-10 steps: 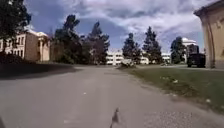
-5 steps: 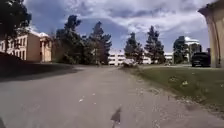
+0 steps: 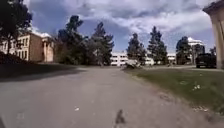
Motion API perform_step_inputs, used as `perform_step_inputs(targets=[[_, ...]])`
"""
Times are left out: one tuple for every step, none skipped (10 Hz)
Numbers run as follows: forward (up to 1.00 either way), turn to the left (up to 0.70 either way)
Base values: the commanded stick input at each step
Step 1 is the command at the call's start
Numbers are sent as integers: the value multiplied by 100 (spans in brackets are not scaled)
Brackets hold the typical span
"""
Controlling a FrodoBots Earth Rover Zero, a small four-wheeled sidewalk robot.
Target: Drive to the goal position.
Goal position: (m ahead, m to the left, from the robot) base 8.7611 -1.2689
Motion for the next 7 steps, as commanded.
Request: perform_step_inputs(targets=[[70, 27], [70, 27], [70, 0], [70, 0], [70, 0], [70, 0], [70, 0]])
